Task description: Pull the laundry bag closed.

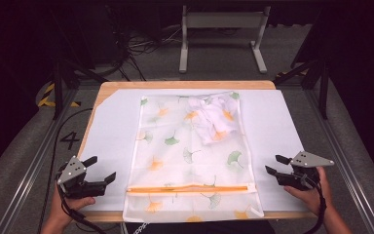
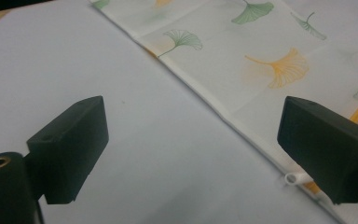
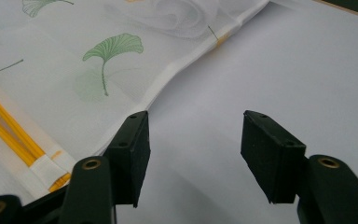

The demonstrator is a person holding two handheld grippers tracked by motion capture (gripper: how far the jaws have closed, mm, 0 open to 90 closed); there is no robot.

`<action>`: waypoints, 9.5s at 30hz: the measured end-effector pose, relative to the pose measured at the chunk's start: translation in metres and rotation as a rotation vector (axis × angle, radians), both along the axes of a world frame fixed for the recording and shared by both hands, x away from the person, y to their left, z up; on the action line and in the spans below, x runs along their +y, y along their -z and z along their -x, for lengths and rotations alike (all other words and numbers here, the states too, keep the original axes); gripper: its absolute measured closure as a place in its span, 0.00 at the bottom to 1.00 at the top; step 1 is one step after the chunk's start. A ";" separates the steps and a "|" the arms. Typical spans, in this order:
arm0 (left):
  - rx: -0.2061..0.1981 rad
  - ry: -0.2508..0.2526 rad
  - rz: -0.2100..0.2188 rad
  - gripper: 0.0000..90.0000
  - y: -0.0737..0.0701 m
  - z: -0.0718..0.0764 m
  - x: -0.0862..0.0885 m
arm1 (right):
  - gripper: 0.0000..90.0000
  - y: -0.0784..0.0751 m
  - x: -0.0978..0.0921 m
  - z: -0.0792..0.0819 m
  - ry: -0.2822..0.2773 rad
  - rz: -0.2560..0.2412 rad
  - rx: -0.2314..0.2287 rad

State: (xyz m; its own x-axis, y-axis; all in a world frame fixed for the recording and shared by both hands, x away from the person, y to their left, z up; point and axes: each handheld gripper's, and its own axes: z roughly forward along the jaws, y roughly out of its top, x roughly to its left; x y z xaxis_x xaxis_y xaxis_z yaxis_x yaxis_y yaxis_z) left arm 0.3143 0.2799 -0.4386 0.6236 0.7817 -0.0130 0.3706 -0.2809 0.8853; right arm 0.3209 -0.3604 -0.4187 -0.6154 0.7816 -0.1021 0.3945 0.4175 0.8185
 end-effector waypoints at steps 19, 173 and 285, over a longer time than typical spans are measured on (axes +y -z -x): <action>0.035 0.234 -0.051 0.95 -0.009 0.039 -0.018 | 0.51 -0.016 0.045 -0.014 -0.134 0.009 0.018; 0.112 0.260 -0.063 0.99 0.023 0.037 -0.045 | 1.00 0.005 0.416 -0.010 -0.829 0.549 0.113; 0.223 0.186 0.004 1.00 0.031 0.015 -0.058 | 0.92 0.008 0.423 0.009 -0.825 0.726 -0.018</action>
State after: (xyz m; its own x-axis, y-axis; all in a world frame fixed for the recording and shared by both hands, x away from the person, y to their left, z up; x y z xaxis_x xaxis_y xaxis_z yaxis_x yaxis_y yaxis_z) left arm 0.2991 0.2217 -0.4694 0.7376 0.6538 -0.1691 0.4989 -0.3588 0.7889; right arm 0.3119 0.0629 -0.4271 -0.9150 -0.1195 -0.3853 -0.2370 0.9321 0.2739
